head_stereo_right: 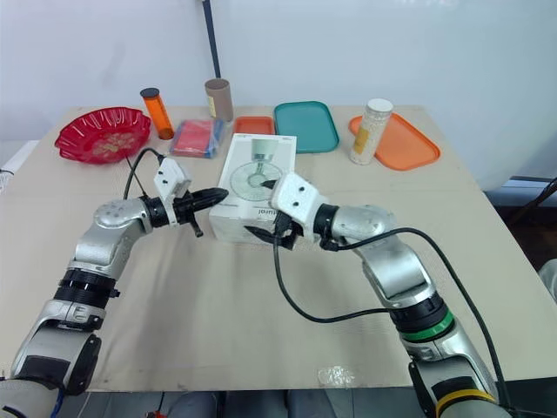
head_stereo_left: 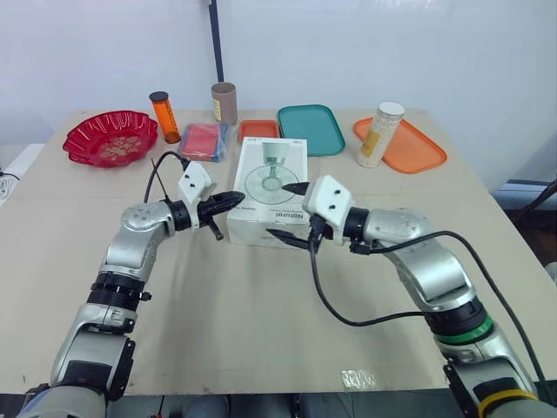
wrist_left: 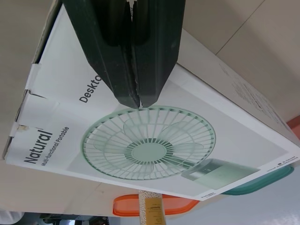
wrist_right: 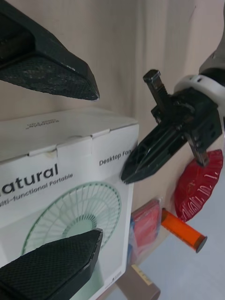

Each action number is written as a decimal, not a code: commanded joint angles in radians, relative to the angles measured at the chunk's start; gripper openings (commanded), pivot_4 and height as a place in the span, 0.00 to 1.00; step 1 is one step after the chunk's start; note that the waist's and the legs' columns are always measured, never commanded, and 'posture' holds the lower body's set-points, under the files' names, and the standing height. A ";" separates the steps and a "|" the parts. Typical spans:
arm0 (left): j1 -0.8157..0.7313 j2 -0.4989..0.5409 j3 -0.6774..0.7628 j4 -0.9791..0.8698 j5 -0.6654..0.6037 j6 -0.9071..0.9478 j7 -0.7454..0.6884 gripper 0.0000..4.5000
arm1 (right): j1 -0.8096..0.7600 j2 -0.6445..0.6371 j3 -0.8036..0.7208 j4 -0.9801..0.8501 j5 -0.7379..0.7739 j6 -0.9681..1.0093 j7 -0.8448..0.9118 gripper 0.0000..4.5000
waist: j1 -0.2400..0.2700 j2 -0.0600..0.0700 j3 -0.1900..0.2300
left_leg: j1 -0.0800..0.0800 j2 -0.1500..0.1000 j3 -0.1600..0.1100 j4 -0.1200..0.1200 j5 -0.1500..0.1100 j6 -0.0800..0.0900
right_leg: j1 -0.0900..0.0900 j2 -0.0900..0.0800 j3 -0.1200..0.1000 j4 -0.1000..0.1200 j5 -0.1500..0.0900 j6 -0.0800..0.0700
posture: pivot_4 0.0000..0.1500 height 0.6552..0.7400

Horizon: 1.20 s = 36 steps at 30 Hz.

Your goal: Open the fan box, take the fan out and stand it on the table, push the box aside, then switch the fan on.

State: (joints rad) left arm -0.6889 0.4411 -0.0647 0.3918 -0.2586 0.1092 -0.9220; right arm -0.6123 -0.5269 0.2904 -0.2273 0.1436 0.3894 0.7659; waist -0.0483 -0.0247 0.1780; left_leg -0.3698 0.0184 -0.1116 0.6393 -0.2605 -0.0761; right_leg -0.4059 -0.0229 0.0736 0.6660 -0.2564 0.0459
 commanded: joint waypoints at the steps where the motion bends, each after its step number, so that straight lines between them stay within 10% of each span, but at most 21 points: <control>1: 0.006 -0.007 0.001 -0.008 0.015 -0.011 0.000 0.02 | -0.069 0.027 0.013 0.069 -0.044 -0.040 0.003 1.00 | 0.000 0.000 0.000 | 0.000 0.000 0.000 0.000 0.000 0.000 | 0.000 0.000 0.000 0.000 0.000 0.000 | 1.00 1.00; 36: 0.068 0.028 -0.087 -0.131 0.141 0.116 0.044 0.02 | -0.181 0.108 -0.042 0.246 -0.121 0.036 -0.013 1.00 | -0.001 0.004 -0.003 | 0.002 0.000 0.000 0.000 0.000 0.000 | 0.001 0.000 0.000 0.001 0.001 0.000 | 1.00 1.00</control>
State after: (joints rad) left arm -0.6524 0.4606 -0.1195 0.2353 -0.1492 0.2032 -0.8723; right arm -0.7548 -0.4192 0.3059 0.0275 0.0264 0.4299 0.7903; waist -0.0491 -0.0209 0.1750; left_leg -0.3681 0.0185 -0.1121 0.6395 -0.2600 -0.0758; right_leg -0.4048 -0.0229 0.0733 0.6669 -0.2558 0.0456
